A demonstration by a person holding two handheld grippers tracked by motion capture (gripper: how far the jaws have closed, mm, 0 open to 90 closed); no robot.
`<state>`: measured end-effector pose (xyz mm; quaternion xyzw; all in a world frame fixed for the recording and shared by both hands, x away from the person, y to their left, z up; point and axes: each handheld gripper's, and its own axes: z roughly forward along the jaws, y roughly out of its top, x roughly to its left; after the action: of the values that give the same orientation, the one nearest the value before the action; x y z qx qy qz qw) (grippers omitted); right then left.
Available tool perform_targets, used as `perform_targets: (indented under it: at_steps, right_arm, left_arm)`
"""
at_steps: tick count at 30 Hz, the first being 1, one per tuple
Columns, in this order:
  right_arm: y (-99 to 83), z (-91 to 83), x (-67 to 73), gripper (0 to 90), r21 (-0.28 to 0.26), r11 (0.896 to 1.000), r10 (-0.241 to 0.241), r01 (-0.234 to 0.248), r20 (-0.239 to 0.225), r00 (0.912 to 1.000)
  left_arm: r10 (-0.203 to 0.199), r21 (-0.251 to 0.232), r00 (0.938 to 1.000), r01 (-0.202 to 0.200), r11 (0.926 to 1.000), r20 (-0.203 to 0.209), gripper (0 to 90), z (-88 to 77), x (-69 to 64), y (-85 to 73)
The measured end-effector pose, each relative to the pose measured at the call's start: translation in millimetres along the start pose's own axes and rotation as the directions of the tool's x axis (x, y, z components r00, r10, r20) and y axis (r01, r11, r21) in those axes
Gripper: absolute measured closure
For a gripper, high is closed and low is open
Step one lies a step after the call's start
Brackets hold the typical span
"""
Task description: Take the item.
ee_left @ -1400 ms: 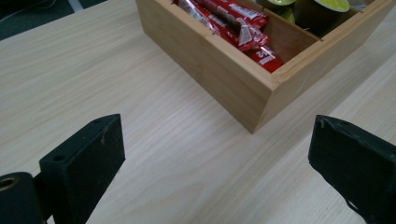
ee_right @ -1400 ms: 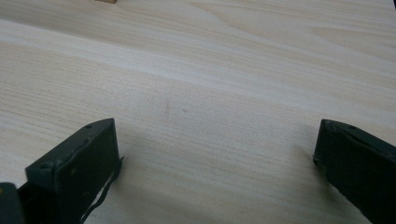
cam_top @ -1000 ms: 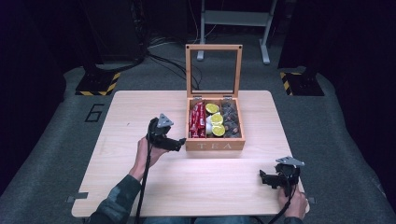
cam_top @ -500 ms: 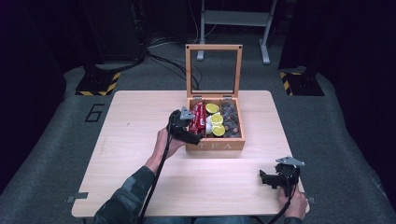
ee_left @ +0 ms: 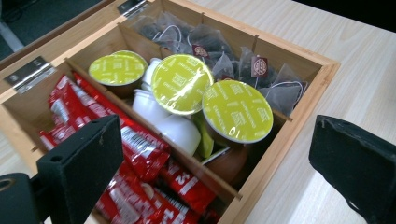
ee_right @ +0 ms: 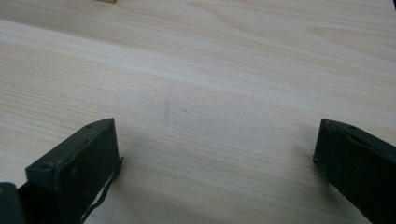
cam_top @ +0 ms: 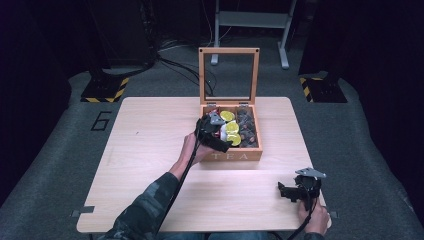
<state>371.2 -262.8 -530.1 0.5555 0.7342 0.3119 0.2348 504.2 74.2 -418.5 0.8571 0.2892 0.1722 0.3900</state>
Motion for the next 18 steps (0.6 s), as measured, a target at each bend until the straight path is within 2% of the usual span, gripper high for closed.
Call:
perform_targets:
  at_steps: [6,18]
  right_arm:
    - [0.0,-0.1,0.3,0.0,0.001,1.0,0.004,-0.004,0.0,1.0]
    - [0.0,-0.1,0.3,0.0,0.001,1.0,0.003,-0.003,0.0,1.0]
  left_arm:
    - [0.022,0.012,0.9997,-0.022,0.9997,0.003,6.3,12.8,-4.7,7.2]
    - [0.056,0.048,0.9984,-0.056,0.9973,0.005,15.1,34.3,-11.5,7.9]
